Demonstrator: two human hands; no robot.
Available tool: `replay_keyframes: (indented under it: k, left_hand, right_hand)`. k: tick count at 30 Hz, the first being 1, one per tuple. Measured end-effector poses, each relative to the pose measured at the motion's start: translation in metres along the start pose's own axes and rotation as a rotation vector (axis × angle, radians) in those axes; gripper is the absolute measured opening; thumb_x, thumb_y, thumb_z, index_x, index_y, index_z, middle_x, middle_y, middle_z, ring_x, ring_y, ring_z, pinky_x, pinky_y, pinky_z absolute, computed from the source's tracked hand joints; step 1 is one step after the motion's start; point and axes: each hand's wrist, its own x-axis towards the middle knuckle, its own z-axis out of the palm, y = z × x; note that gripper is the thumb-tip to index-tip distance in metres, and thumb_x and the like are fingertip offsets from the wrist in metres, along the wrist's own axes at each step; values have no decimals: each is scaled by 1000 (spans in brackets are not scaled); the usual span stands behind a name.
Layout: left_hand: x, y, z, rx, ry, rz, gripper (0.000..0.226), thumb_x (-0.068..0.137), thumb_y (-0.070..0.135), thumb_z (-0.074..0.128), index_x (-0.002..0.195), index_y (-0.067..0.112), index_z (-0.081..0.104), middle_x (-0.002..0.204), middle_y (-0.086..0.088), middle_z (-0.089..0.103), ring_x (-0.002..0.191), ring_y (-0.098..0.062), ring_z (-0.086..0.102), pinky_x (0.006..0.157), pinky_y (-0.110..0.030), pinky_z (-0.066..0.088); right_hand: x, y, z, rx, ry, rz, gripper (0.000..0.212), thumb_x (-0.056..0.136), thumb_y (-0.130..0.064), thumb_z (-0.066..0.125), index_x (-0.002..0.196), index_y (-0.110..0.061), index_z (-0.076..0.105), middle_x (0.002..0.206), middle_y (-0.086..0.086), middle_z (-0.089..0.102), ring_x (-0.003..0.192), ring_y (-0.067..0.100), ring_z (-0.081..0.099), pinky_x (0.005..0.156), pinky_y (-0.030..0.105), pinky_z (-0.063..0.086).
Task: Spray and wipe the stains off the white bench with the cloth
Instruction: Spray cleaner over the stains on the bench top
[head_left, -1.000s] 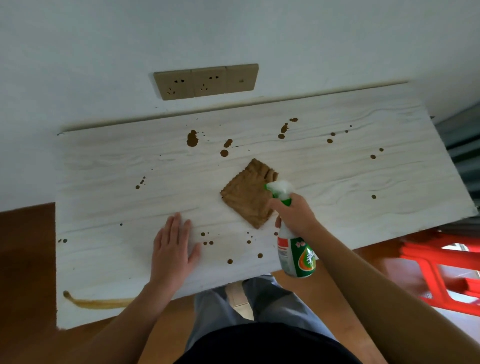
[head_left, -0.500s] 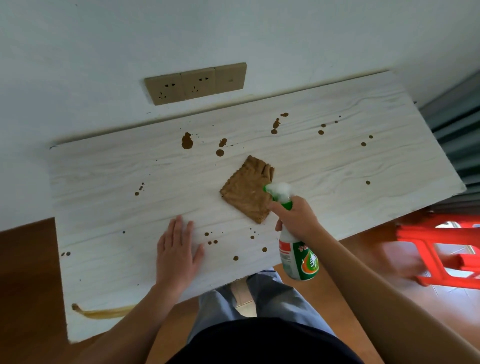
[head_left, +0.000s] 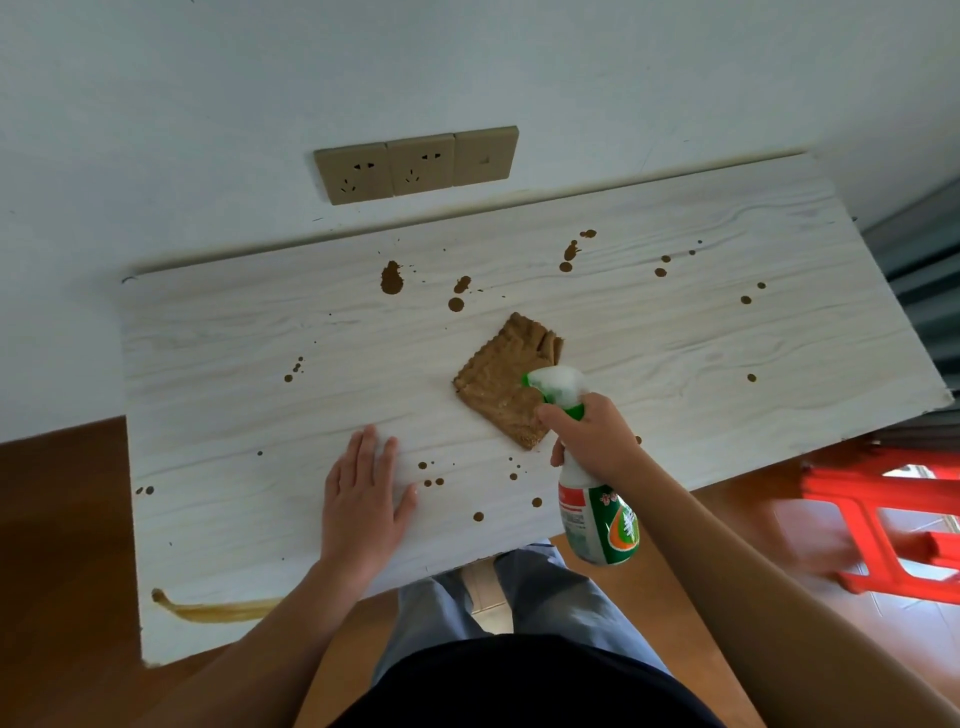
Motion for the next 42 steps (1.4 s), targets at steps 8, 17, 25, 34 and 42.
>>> replay_keyframes:
  k: [8,17,25,34,42]
  left_hand:
    - [0,0,1,1,6,-4,74,99,58,29,158,14,34,168,-15,26,157,-32,22,121,-50,31]
    - [1,0,0,4,8,19,74,97,58,33,154,12,43,165,-18,32,154,-35,29,119,-52,34]
    - [1,0,0,2,16,16,76,97,59,31,155,11,41,165,-18,31,154,-35,28,119,-53,35]
    - [0,0,-1,-16,18,8,74,97,57,31,156,13,38,168,-16,28,156,-33,24,120,-51,32]
    - [0,1,-1,-9,15,2,74,97,58,31,155,13,38,167,-16,29,155,-34,25,119,-52,33]
  right_hand:
    - [-1,4,-3,-44,59,11,21,92,-35,62,89,-14,62,56,4,69,45,8,62,56,26,51]
    - [-5,8,-11,148,163,-58,7,93,-26,65,93,-20,62,72,3,70,60,8,64,64,27,53]
    - [-17,22,-6,89,197,-82,23,93,-48,63,92,-26,60,66,-1,66,49,-1,59,46,10,44]
    - [-19,52,6,22,220,69,36,89,-54,65,88,-18,64,67,2,69,44,6,59,51,23,51]
    - [-19,46,4,36,245,37,34,90,-55,63,88,-21,65,62,1,67,48,8,62,55,26,51]
